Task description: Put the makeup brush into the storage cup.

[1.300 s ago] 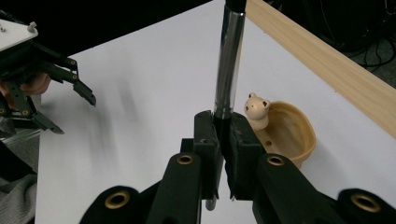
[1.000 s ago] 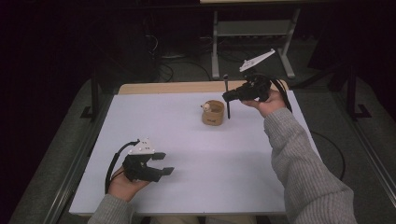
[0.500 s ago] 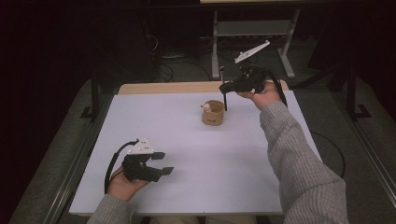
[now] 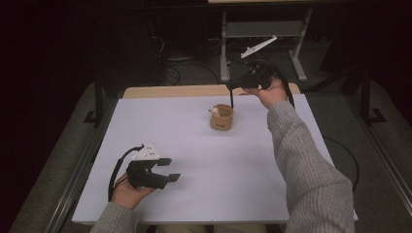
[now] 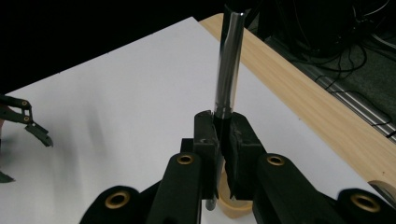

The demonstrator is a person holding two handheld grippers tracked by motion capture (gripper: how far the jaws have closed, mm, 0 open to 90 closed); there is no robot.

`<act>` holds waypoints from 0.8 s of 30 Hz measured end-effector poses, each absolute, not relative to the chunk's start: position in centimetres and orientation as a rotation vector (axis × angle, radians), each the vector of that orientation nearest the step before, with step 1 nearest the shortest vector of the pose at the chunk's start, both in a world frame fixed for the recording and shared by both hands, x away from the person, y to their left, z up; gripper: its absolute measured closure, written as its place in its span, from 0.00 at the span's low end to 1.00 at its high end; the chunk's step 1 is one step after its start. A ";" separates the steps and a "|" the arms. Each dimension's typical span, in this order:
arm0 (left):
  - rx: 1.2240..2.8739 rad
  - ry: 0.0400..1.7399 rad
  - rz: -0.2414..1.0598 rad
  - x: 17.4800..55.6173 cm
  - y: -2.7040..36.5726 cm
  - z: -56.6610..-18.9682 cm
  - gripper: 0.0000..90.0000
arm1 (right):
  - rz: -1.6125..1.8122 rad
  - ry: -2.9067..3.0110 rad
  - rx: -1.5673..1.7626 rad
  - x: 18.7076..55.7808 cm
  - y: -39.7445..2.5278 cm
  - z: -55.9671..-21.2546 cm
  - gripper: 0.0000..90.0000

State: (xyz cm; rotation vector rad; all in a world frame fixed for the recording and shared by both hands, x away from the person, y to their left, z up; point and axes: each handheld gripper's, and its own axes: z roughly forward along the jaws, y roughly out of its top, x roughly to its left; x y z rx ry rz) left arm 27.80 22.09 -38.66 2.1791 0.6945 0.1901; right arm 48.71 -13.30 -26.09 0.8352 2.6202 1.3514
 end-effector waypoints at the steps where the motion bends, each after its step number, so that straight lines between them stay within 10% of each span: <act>1: 2.181 0.691 0.193 27.8 22.1 -38.7 0.39 | 1.352 2.617 0.831 48.8 -13.3 -26.1 0.92; 24: 2.176 0.696 0.191 27.8 22.3 -38.7 0.39 | 1.353 2.582 0.901 51.0 -12.6 -27.2 0.92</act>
